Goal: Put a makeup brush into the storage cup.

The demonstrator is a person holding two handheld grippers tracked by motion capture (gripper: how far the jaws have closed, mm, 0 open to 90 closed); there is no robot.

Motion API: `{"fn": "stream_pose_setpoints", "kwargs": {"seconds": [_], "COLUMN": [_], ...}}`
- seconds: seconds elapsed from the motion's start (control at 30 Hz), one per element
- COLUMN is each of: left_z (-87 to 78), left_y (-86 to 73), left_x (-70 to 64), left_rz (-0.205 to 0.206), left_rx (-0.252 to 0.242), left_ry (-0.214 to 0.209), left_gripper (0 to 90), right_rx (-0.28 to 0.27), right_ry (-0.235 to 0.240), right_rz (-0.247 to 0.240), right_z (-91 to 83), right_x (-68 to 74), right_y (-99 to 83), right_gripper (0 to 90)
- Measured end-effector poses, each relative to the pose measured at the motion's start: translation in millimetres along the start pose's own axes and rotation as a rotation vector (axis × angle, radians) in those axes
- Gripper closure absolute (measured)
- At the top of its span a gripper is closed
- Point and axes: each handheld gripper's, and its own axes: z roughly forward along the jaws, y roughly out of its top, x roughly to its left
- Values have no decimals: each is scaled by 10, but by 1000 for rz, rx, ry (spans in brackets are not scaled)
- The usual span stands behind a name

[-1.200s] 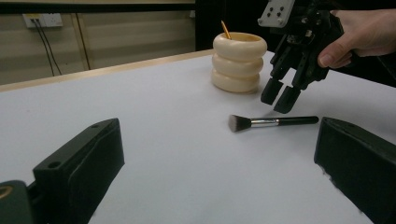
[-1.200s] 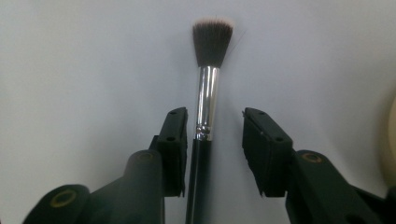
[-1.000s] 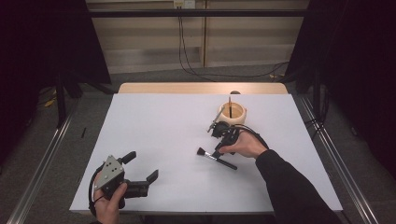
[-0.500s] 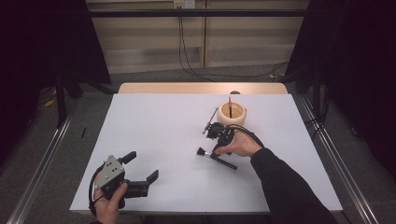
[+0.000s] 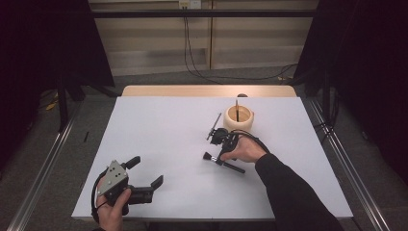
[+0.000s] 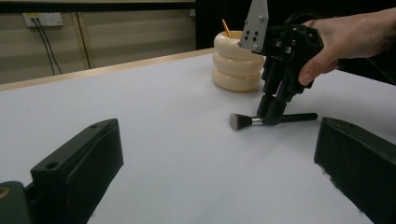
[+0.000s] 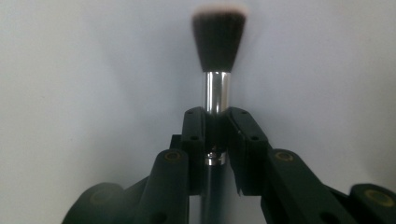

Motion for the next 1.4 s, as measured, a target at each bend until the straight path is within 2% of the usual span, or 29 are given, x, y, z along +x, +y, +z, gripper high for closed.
{"fn": "stream_pose_setpoints", "kwargs": {"seconds": [0.07,0.1,0.13,0.23,0.3,0.33,0.4,0.53,0.83,1.03,1.13,1.2,1.23,1.3,1.33,1.4], "left_z": [1,1,0,0,1,1,2,1,-1,0,-2,-5,-6,-4,-5,-1], "left_y": [-1,-1,0,-1,-1,-2,-3,-5,-6,-6,-6,-5,-4,-4,-3,-5], "left_x": [2,3,2,-1,1,2,4,10,13,11,12,10,12,10,9,8], "left_rz": [-1,0,0,1,1,-1,-2,-4,-4,-5,-5,-1,-1,-2,-1,-4], "left_rx": [5,5,4,4,5,6,3,1,2,2,2,5,5,4,3,4], "left_ry": [-1,-1,0,0,0,1,-3,-10,-8,-8,-7,4,4,4,3,1], "left_gripper": [10,10,11,10,10,10,11,11,11,11,11,11,11,11,11,11], "right_rx": [5,0,13,5,-5,-3,-6,-11,-23,-55,-66,-84,-86,-122,-134,-161], "right_ry": [-4,-19,-24,-16,-15,-12,-14,-20,-7,-4,1,4,-1,19,28,19], "right_rz": [-15,-7,-26,-26,-10,-26,-10,-27,-2,22,15,48,27,32,11,28], "right_z": [2,10,5,5,4,0,0,-4,-18,-64,-104,-130,-142,-173,-189,-205], "right_x": [2,25,23,14,19,8,15,16,16,15,12,35,27,36,28,43], "right_y": [1,9,10,1,-4,-10,-13,-19,-45,-85,-103,-103,-114,-134,-156,-185], "right_gripper": [765,766,767,770,776,776,777,777,778,778,778,778,778,778,778,778]}}
